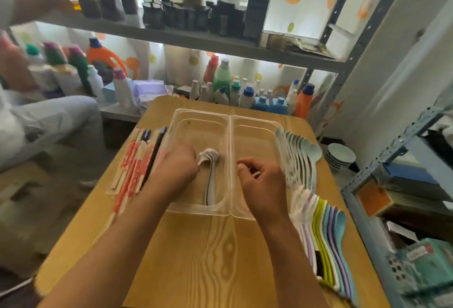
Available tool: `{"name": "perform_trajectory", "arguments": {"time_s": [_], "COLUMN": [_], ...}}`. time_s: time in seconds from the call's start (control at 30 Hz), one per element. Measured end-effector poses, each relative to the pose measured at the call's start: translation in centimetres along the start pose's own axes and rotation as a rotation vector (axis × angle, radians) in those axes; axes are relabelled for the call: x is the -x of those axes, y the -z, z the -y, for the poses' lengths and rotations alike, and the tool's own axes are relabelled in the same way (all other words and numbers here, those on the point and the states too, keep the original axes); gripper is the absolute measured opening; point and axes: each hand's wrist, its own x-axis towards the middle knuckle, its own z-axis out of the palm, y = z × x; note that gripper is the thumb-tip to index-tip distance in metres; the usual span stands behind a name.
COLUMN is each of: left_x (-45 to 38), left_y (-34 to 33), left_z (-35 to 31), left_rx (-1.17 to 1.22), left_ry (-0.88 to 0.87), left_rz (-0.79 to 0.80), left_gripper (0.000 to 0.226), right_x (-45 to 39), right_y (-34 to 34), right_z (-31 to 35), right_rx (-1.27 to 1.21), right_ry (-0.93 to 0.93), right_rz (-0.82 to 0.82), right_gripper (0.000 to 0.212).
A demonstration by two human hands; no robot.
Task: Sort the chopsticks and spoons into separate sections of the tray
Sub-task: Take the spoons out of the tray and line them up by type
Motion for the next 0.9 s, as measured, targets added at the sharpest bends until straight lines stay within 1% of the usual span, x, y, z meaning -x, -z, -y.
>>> {"name": "perform_trajectory", "arguments": {"time_s": [0.1, 0.17, 0.23, 0.4, 0.53, 0.6, 0.7, 0.8, 0.9], "left_x": [0.1, 0.0, 0.2, -0.1, 0.2, 0.3, 0.3, 0.8, 2.6], "left_y": [-0.6, -0.8, -0.5, 0.1, 0.9, 1.5, 2.3, 3.2, 4.3], "left_z": [0.3, 0.0, -0.5, -1.1, -2.6, -3.3, -3.5, -3.0, -2.3], "left_rx": [-0.108, -0.187, -0.241, -0.29, -0.338, -0.345, -0.331, -0.264, -0.187], "left_ry": [-0.014, -0.051, -0.079, -0.086, -0.105, -0.125, -0.2, -0.262, -0.364], "left_rz": [0.018, -0.009, -0.021, 0.053, 0.002, -0.057, -0.144, -0.21, -0.211], "left_gripper": [0.011, 0.02, 0.023, 0.021, 0.02, 0.02, 0.017, 0.015, 0.016], "right_x": [-0.3, -0.4, -0.6, -0.7, -0.4, -0.4, -0.4, -0.5, -0.6], "right_y": [-0.9, -1.1, -1.3, -1.3, -0.5, -0.2, 0.2, 0.5, 0.8], "right_z": [0.2, 0.2, 0.1, -0.3, -0.4, -0.5, -0.7, -0.9, -0.8], "right_rx": [0.005, 0.007, 0.008, -0.003, -0.027, -0.028, -0.045, -0.082, -0.175], "right_ry": [0.008, 0.014, 0.009, -0.011, -0.025, -0.029, -0.048, -0.076, -0.127], "right_rz": [0.001, 0.001, 0.007, 0.013, 0.011, -0.001, -0.023, -0.023, -0.026], "right_gripper": [0.016, 0.015, 0.015, 0.015, 0.015, 0.015, 0.015, 0.015, 0.014]}}
